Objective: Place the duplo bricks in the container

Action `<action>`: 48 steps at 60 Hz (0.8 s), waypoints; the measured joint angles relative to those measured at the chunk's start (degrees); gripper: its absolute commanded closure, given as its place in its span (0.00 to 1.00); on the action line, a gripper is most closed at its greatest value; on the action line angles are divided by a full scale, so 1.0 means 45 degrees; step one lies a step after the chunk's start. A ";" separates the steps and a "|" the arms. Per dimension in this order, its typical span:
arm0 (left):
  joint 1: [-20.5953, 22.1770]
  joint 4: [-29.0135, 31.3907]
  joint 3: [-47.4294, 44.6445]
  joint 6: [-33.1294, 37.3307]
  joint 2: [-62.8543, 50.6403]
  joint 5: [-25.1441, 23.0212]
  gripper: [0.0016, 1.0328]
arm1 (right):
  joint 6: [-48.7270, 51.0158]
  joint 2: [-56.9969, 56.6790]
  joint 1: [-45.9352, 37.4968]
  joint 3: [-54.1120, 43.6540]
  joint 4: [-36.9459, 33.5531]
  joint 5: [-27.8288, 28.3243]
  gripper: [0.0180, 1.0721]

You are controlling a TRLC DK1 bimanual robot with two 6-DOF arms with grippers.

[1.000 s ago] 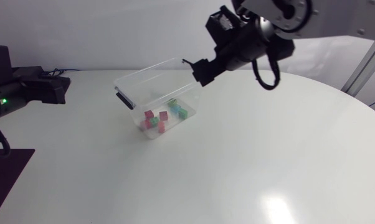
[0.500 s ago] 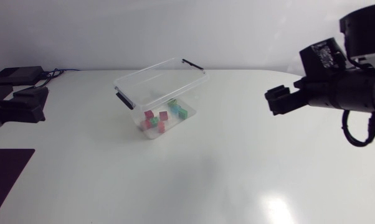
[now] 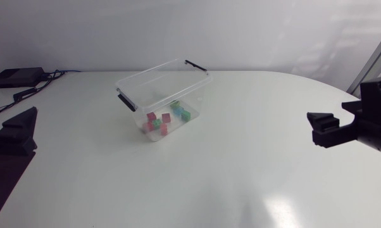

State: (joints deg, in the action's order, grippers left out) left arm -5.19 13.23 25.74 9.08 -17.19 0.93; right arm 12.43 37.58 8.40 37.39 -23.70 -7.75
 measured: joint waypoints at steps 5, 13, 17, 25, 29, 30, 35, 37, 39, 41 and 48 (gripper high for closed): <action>-0.0165 0.0005 -0.0311 0.0000 0.0583 0.0005 0.09 | 0.0117 -0.0593 -0.0083 -0.0398 -0.0005 0.0000 0.07; -0.0253 0.0087 -0.0738 0.0005 0.1321 0.0005 0.09 | 0.0335 -0.1307 -0.0500 -0.0816 0.0083 0.0005 0.07; -0.0253 0.0087 -0.0933 0.0005 0.1613 0.0005 0.09 | 0.0461 -0.1603 -0.0714 -0.1015 0.0102 0.0053 0.07; -0.0253 0.0092 -0.1273 0.0005 0.2089 0.0005 0.10 | 0.0704 -0.2254 -0.1137 -0.1350 0.0107 0.0340 0.07; -0.0253 0.0092 -0.1428 0.0005 0.2361 0.0005 0.10 | 0.0874 -0.2773 -0.1326 -0.1472 0.0175 0.0447 0.07; -0.0253 0.0092 -0.1462 0.0005 0.2429 0.0005 0.10 | 0.0889 -0.2900 -0.1355 -0.1491 0.0189 0.0447 0.07; -0.0253 0.0068 -0.1647 0.0000 0.2773 0.0005 0.10 | 0.0962 -0.3410 -0.1409 -0.1651 0.0413 0.0481 0.07; -0.0248 0.0010 -0.1749 0.0000 0.2861 0.0005 0.10 | 0.0957 -0.3575 -0.1409 -0.1792 0.0578 0.0534 0.07; -0.0248 -0.0058 -0.1860 -0.0005 0.2919 0.0005 0.10 | 0.0952 -0.3745 -0.1418 -0.1977 0.0719 0.0578 0.07; -0.0233 -0.0121 -0.1982 -0.0010 0.2953 0.0000 0.10 | 0.0903 -0.3920 -0.1423 -0.2225 0.0850 0.0636 0.07; -0.0087 -0.0423 -0.2487 -0.0063 0.3016 -0.0005 0.10 | 0.0641 -0.4410 -0.1491 -0.3060 0.1336 0.0767 0.07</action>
State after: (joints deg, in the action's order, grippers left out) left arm -5.58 11.33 14.55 8.80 -3.62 0.91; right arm 15.31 17.74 1.69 23.62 -17.69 -4.29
